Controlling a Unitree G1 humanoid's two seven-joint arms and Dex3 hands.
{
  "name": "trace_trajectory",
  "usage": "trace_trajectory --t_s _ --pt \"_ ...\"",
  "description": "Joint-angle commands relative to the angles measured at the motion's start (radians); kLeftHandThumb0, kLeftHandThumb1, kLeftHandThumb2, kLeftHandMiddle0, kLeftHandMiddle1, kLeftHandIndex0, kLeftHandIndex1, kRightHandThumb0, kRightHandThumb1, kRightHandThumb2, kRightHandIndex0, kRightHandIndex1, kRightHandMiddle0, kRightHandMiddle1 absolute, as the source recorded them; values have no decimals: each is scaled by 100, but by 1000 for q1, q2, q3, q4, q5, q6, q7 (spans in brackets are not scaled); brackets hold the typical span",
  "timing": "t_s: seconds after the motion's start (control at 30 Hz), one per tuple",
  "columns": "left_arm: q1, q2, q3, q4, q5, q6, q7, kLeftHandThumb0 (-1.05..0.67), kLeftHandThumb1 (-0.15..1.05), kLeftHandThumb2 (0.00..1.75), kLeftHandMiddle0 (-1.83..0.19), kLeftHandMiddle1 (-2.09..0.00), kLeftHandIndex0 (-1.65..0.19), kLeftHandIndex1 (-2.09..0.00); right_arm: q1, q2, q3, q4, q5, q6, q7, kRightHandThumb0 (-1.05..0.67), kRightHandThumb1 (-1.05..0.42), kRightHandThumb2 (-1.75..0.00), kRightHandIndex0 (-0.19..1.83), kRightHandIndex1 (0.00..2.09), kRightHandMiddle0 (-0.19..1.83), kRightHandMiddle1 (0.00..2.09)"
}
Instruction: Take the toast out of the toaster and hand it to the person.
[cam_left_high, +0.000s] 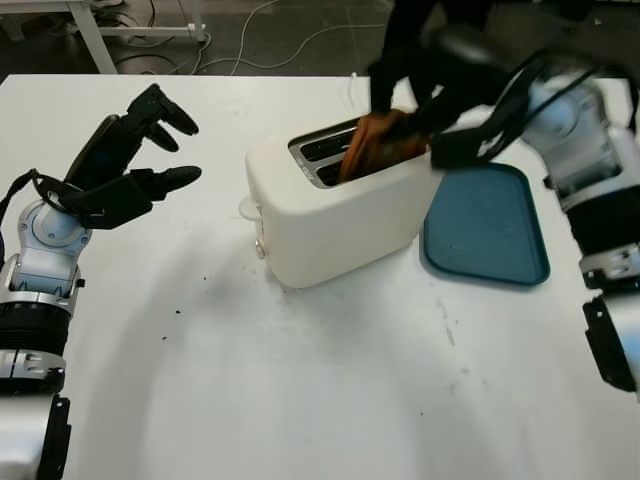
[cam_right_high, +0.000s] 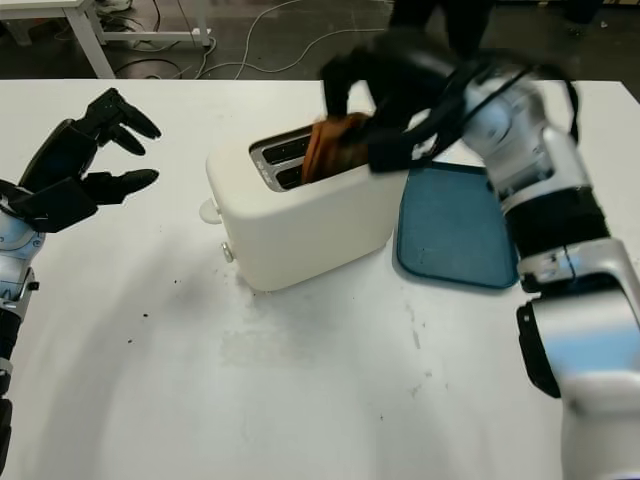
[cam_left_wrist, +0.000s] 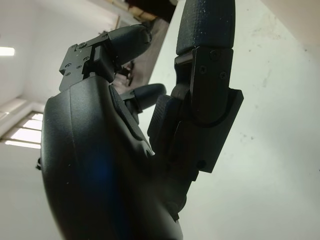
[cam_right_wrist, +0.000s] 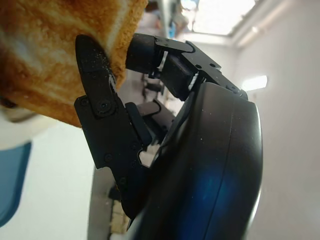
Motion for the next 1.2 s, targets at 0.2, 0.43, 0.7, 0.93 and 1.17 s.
trace_trajectory --t_s 0.2,0.43,0.7,0.93,1.17 --pt "7 7 7 -4 12 -15 10 -105 92 34 0 -172 0 -157 -124 -16 -57 210 42 -22 -83 -33 -92 -25 110 175 91 175" --pt "6 5 7 -5 9 -8 7 -105 92 34 0 -172 0 -158 -168 -24 -118 331 75 31 -211 -36 -92 -22 111 175 93 175" --pt "7 6 6 1 11 -15 10 -105 92 34 0 -172 0 -158 -166 14 -226 416 167 169 -368 -27 -92 -27 105 175 83 175" --pt "9 4 8 2 14 -14 14 -105 92 35 0 -174 0 -159 -131 27 -255 479 187 136 -506 -24 -92 -25 100 175 78 175" --pt "9 5 7 0 18 -14 17 -105 92 34 0 -174 0 -160 -90 57 -264 539 203 202 -549 -30 -92 -21 102 175 78 175"
